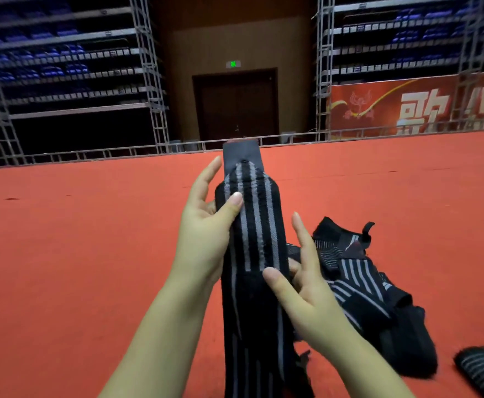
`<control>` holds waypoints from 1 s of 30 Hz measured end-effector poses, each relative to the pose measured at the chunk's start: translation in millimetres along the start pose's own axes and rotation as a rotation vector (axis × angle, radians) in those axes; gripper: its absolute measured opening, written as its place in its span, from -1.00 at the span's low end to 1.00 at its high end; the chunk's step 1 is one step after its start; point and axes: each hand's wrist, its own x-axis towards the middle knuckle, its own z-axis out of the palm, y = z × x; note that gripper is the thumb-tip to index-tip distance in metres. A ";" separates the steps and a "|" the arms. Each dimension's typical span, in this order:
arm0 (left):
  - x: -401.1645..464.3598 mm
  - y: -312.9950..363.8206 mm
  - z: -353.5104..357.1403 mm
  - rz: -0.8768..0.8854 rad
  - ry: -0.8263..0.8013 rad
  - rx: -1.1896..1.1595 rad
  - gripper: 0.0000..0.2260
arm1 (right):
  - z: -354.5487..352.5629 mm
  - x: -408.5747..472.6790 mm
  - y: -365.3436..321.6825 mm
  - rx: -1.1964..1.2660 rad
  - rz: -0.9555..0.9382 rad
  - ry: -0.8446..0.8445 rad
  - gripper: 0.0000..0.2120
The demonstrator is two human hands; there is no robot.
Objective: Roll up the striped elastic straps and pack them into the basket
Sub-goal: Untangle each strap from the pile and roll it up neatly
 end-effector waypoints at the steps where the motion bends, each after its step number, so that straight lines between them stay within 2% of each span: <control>1: 6.7 1.5 1.7 -0.012 -0.018 0.009 -0.56 | -0.2 3.1 0.1 -0.007 -0.043 0.039 -0.30; 4: 17.8 2.2 2.2 -0.029 -0.060 0.119 -0.56 | -1.1 16.9 -5.1 0.013 -0.087 0.177 -0.32; 9: -8.2 -17.3 -12.9 -0.124 -0.268 0.224 -0.26 | -5.9 42.0 -16.2 0.073 -0.120 0.401 -0.33; 12: -35.4 -35.4 -18.0 -0.139 -0.300 0.267 -0.23 | -12.7 59.4 -11.5 0.048 -0.045 0.498 -0.33; 15: -42.4 -41.3 -19.4 -0.131 -0.210 0.210 -0.26 | -10.8 65.8 -3.7 -0.019 0.086 0.389 -0.32; 18: -31.5 -36.0 -23.5 -0.132 -0.110 0.137 -0.30 | -6.8 49.0 -5.1 -0.082 0.131 0.171 -0.37; 23: -10.8 -30.2 -25.7 -0.110 -0.006 0.221 -0.44 | 1.0 17.5 -5.1 0.088 0.124 -0.090 -0.35; 26: -3.5 -33.8 -28.3 -0.185 -0.058 0.284 -0.46 | 2.5 19.0 5.1 0.011 0.050 -0.066 -0.40; 30: -9.2 -37.4 -30.0 -0.252 -0.154 0.270 -0.27 | 1.8 34.2 6.4 0.080 0.001 0.110 -0.54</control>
